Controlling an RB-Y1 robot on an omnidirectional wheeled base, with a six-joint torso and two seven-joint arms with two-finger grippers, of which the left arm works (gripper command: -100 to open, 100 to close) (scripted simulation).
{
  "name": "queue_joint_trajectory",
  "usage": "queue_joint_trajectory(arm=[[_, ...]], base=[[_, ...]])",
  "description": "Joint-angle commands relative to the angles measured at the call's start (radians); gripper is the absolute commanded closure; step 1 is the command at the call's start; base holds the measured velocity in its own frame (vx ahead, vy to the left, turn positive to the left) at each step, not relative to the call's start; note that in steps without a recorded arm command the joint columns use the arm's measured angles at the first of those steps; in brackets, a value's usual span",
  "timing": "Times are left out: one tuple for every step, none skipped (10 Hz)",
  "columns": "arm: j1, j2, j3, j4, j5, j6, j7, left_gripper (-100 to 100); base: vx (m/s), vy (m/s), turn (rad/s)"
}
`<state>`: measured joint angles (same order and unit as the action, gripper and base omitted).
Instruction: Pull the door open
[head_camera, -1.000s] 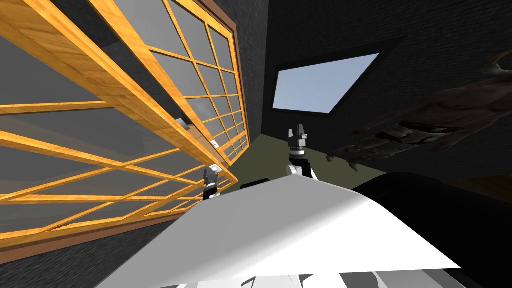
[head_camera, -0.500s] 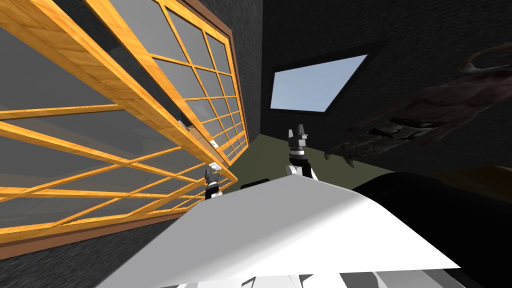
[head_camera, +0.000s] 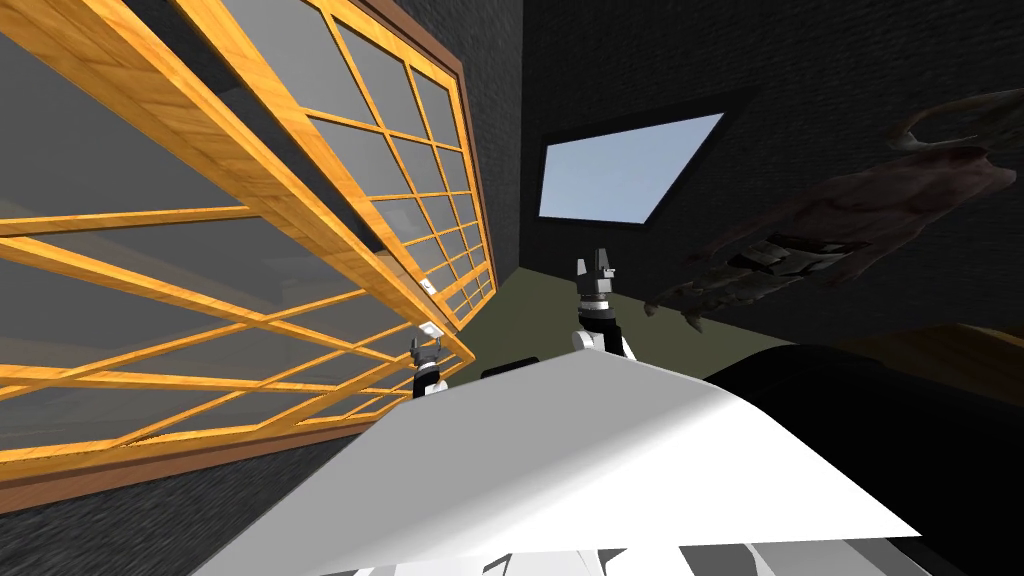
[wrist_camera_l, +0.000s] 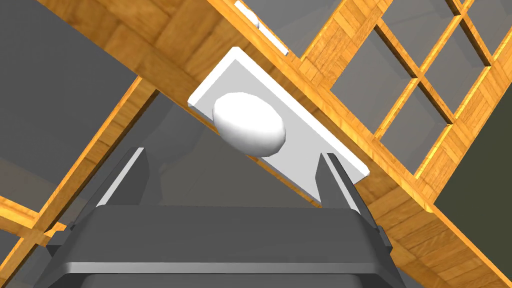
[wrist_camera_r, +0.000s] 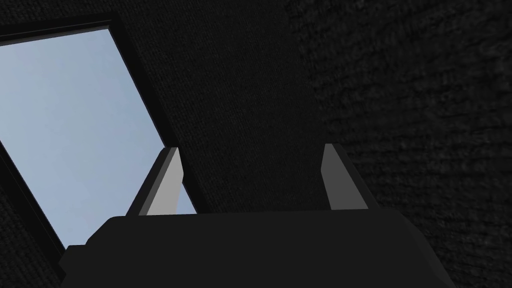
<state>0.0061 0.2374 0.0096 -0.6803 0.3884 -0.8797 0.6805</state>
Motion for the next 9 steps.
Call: queue_joint_trajectory(arm=[[-0.002,-0.004,-0.012,-0.007,0.026,0.004,0.05,-100],[-0.002,-0.004,-0.012,-0.007,0.026,0.004,0.068,-100],[-0.004,-0.008,-0.02,-0.01,0.043,0.005,0.102,-100],[-0.004,-0.008,-0.02,-0.01,0.043,0.005,0.109,-100],[-0.006,-0.011,-0.028,-0.014,0.061,0.007,0.15,-100],[-0.008,-0.014,-0.036,-0.017,0.079,0.008,0.176,-100],[-0.008,-0.014,-0.036,-0.017,0.079,0.008,0.193,-100],[-0.01,-0.017,-0.044,-0.021,0.097,0.01,0.227,-100],[-0.01,-0.017,-0.044,-0.021,0.097,0.01,0.234,-100]], base=[[-0.063,0.008,-0.042],[-0.05,0.007,-0.015],[-0.051,0.007,-0.021],[-0.039,0.005,-0.015],[-0.042,0.005,-0.031],[-0.065,0.01,-0.04],[-0.049,0.011,-0.013],[-0.041,0.008,-0.021],[-0.035,0.004,-0.014]])
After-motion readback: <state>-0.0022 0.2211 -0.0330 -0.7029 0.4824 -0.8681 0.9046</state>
